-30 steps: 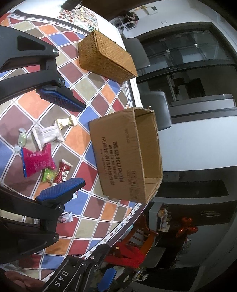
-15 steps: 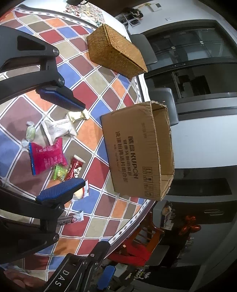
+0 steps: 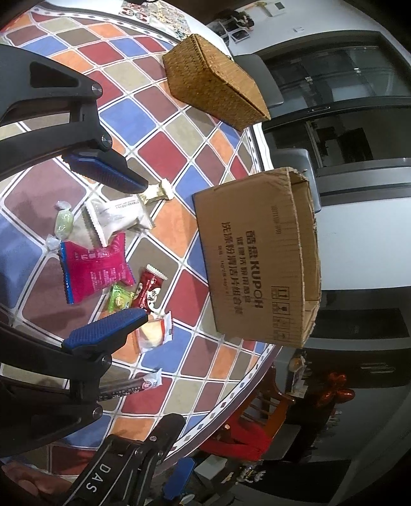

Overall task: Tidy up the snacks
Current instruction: 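Move both tools back from the box toward the remaining snacks, then grasp the pink packet with the left tool while the right tool grasps the dark fruit-leather stick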

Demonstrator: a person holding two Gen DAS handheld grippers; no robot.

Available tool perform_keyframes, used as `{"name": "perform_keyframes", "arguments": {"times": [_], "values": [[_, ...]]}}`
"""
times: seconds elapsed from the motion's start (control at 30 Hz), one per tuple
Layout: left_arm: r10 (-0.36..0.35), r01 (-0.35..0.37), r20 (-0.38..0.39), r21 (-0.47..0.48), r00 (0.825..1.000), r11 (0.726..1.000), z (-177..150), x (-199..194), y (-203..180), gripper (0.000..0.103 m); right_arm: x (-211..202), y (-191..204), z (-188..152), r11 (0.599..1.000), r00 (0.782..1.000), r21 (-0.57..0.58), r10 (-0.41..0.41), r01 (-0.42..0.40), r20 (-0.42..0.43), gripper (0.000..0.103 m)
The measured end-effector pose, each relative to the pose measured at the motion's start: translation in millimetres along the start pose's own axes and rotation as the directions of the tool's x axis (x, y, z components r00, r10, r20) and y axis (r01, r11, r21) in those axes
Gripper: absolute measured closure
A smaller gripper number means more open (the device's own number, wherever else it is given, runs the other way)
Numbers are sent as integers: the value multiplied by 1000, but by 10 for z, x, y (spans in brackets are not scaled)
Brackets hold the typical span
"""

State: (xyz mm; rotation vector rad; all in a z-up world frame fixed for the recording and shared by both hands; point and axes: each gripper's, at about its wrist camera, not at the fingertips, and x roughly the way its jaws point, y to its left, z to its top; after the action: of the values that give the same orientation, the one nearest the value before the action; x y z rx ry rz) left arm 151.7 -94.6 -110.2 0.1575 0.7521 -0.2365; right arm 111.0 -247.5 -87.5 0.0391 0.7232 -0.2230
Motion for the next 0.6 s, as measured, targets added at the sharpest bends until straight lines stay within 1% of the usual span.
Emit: {"name": "perform_keyframes", "arguments": {"times": [0.37,0.6], "values": [[-8,8,-47,5,999,1000,-161,162,-10,29,129,17,-144,1000,999,3,2,-2,-39,27],[-9,9,-71,-3,997,1000,-234,260,-15,32,221,22,-213,1000,998,6,1,-1,-64,27]]}}
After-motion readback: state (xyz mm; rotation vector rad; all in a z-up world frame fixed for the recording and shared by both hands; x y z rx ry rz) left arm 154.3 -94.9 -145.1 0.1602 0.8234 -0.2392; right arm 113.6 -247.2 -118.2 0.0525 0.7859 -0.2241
